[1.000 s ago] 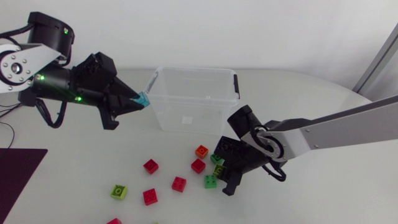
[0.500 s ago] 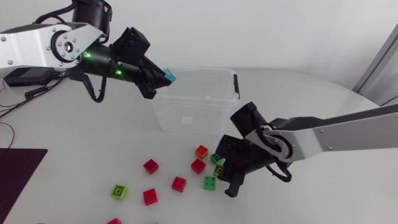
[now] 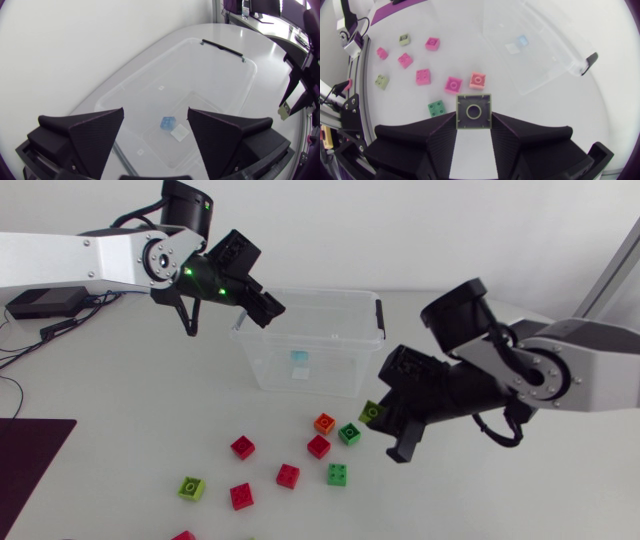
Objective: Pick up the duplo bricks and place them in the container
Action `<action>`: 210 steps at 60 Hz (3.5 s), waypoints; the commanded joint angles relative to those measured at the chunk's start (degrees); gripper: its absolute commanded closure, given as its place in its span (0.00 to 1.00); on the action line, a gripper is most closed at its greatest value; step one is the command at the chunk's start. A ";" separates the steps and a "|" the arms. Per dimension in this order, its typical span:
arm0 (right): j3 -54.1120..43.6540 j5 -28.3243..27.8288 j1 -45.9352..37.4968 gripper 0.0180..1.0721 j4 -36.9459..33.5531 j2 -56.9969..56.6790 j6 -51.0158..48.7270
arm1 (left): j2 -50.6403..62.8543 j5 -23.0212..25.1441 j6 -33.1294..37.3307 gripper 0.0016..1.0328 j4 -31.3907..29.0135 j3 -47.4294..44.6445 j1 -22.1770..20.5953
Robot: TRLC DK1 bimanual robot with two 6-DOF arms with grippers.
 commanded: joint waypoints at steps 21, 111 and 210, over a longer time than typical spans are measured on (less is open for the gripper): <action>17.23 -2.24 -6.10 0.78 2.07 5.58 2.96 | -24.99 -0.46 16.38 0.05 -10.01 -24.65 6.14; -3.42 10.77 4.27 0.12 11.21 0.48 10.08 | -18.22 -3.19 54.35 0.62 -18.98 -48.91 5.43; 1.94 11.56 3.92 0.78 8.22 10.32 16.58 | -1.17 -2.66 -1.99 0.58 2.20 -1.27 -3.18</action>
